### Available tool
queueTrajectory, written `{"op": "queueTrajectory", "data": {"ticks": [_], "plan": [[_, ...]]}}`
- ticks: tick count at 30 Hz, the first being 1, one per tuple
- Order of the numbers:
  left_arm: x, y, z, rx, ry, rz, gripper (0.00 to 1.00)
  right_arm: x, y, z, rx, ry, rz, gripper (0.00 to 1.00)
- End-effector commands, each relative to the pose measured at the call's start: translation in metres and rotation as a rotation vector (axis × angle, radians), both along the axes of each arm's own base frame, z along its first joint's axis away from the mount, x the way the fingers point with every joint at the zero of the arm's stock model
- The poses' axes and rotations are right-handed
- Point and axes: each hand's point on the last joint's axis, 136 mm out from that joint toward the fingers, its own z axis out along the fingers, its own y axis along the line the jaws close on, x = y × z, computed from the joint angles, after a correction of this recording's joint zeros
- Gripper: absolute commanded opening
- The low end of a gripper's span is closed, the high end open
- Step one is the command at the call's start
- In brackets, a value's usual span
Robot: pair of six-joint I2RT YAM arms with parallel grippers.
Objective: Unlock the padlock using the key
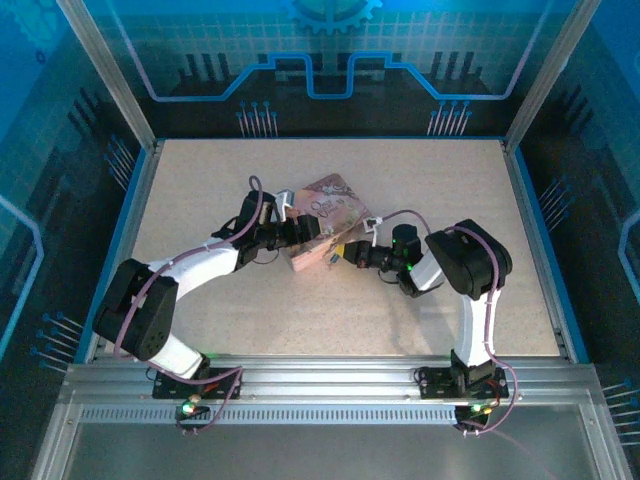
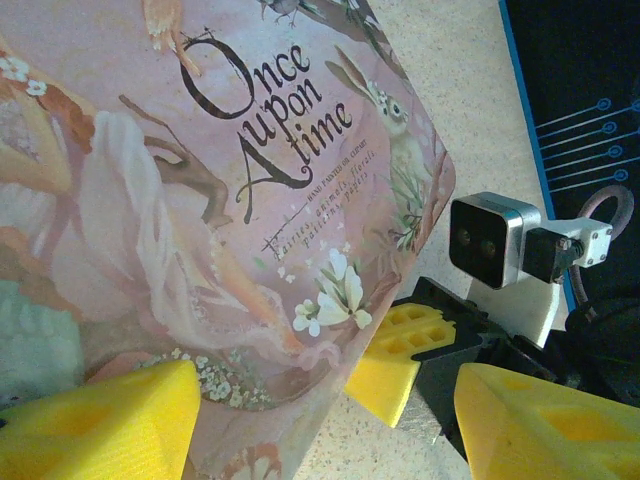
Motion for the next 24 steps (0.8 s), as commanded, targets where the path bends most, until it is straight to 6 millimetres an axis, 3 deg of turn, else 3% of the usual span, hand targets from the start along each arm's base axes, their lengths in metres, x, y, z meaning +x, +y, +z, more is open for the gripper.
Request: {"op": "queueTrajectory", "data": {"ticks": [1,16,24], "plan": [[-0.021,0.016,-0.043,0.078,0.134,0.025,0.70,0.017,-0.009,0.027,0.036,-0.075,-0.098,0.00],[-0.030,0.020,-0.060,0.090,0.169,0.032,0.70,0.027,-0.035,0.021,0.036,-0.041,-0.211,0.00],[-0.030,0.020,-0.065,0.092,0.179,0.032,0.70,0.033,-0.049,0.027,0.041,-0.042,-0.283,0.00]]}}
